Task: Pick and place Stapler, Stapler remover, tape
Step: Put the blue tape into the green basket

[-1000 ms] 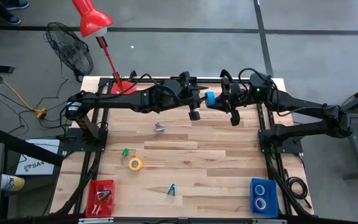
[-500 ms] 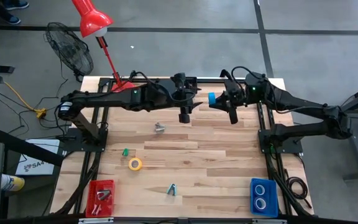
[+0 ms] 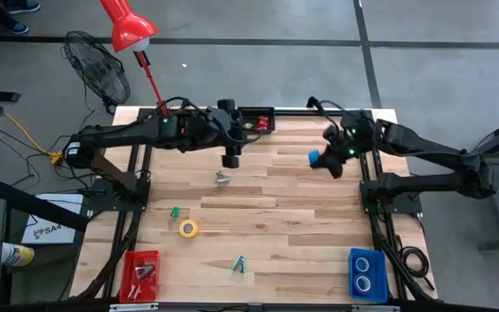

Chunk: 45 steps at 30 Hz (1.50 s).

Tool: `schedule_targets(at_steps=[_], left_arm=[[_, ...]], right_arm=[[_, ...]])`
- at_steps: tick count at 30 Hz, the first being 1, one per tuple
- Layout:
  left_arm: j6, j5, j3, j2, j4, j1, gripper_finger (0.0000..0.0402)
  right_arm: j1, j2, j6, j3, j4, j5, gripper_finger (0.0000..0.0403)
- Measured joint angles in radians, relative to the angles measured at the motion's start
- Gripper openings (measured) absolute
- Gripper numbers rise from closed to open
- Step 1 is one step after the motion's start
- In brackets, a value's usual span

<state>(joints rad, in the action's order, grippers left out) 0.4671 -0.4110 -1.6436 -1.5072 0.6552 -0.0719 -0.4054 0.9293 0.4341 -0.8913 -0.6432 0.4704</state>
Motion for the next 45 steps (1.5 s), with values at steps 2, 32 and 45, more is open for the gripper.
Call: schedule_targets(at_steps=[2,32,45], left_arm=[[0.009,-0.006,0.0,0.01,0.03,0.0,0.0229],[0.167,0.042,0.001,0.026,0.165,0.0,0.0229],[0.21,0.089,0.001,0.026,0.167,0.0,0.0229]], right_arm=[[0.041,-0.018,0.076,0.0,-0.091,-0.014,0.0033],[1.204,0.191,1.763,0.0,-0.35,-0.337,0.0033],[1.309,0.34,1.768,0.0,-0.261,-0.199,0.0033]])
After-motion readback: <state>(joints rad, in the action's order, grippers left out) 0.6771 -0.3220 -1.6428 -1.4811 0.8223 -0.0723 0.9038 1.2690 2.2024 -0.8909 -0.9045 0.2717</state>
